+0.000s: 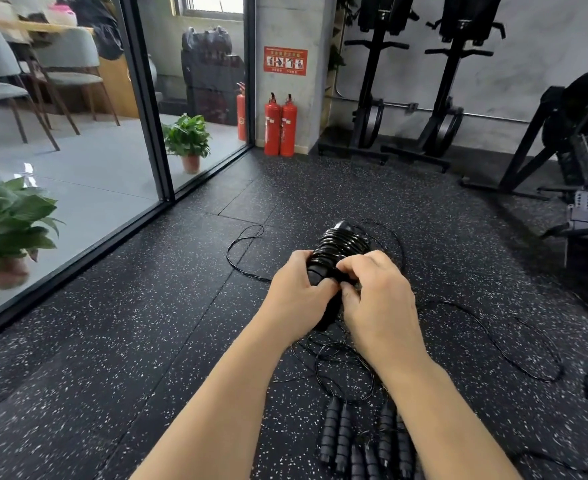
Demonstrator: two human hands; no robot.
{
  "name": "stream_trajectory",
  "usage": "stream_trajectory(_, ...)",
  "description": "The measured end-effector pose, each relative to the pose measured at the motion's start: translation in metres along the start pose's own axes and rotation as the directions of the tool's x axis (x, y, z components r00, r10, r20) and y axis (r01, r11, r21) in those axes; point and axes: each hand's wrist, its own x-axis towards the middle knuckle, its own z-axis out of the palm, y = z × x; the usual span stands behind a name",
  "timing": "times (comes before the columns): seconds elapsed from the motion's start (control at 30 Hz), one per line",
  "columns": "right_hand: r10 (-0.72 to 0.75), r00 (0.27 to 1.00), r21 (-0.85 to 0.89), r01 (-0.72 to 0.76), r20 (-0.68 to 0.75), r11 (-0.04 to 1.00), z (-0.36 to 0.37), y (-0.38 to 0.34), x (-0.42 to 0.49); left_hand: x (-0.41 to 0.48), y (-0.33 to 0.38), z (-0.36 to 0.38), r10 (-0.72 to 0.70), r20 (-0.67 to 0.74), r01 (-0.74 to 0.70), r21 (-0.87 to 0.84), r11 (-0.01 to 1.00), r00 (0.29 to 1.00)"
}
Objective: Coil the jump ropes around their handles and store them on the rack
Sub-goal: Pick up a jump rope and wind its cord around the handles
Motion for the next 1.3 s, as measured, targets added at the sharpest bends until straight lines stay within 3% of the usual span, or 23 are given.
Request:
stream_trajectory(0.2,0.052,0.996,0.026,-0.053,0.066,0.998,-0.003,0.003,0.000,-0.002,0.000,0.002,0.003,0.026,-0.005,0.045,0.999,1.000)
stream_trajectory(0.3,0.033,0.997,0.038,-0.036,0.076,0.999,-0.002,0.003,0.001,-0.001,0.001,0.003,-0.034,0.023,0.034,0.024,0.999,0.999)
stream_trajectory(0.53,-0.042,0.968,0.124,0.011,0.246,0.992,-0.014,0.010,0.002,-0.003,0.002,-0.002,-0.110,0.066,0.114,-0.066,0.991,0.992)
stream_trajectory(0.87,0.013,0.986,0.118,-0.032,0.165,0.992,-0.013,0.014,0.001,-0.006,0.010,-0.008,-0.132,0.236,0.183,-0.212,0.960,0.963)
stream_trajectory(1.17,0.060,0.994,0.041,-0.064,0.093,0.997,-0.017,0.005,-0.002,-0.009,0.009,-0.008,-0.066,0.273,0.110,-0.152,0.982,0.960)
stream_trajectory(1.3,0.053,0.971,0.050,-0.066,0.233,0.997,-0.023,0.010,0.004,-0.009,0.005,-0.008,-0.029,0.257,0.046,-0.062,0.997,0.966)
